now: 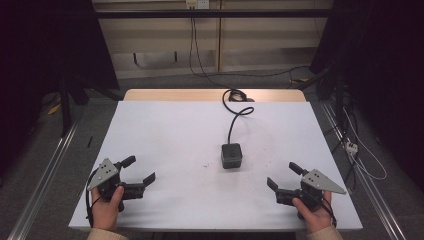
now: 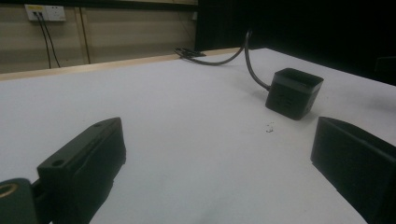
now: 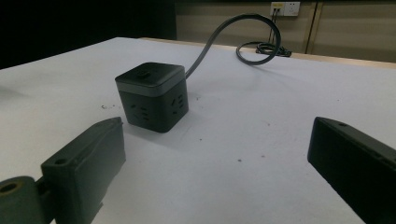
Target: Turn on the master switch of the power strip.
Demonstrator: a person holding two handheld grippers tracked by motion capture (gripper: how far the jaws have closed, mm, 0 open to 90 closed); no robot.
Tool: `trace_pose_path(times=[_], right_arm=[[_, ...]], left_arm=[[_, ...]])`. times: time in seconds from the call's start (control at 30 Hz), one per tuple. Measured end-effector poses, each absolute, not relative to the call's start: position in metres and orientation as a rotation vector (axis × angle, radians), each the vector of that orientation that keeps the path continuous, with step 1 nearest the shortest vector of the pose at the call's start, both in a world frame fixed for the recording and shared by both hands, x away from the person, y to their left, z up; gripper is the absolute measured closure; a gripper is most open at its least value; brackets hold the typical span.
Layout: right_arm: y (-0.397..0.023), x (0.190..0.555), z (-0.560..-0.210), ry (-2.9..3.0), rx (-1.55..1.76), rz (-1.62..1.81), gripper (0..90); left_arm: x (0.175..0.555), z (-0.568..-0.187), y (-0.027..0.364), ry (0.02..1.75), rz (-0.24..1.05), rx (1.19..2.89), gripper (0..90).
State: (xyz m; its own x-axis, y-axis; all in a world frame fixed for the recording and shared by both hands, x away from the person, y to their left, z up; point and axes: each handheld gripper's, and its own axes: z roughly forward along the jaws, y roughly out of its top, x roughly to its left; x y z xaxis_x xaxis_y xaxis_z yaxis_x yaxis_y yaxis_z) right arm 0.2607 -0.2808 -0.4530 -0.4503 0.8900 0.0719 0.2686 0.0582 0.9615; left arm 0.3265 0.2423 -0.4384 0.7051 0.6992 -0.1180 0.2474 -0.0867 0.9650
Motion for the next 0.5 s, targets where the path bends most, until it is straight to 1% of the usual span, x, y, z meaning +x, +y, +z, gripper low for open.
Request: trace_pose_path(times=[0.5], right_arm=[[-0.276,0.2654,-0.4503,1.78,1.147,1.405,4.1]], left_arm=[[0.327,-0.4383,0.2389,0.752,0.435,1.66,2.8]])
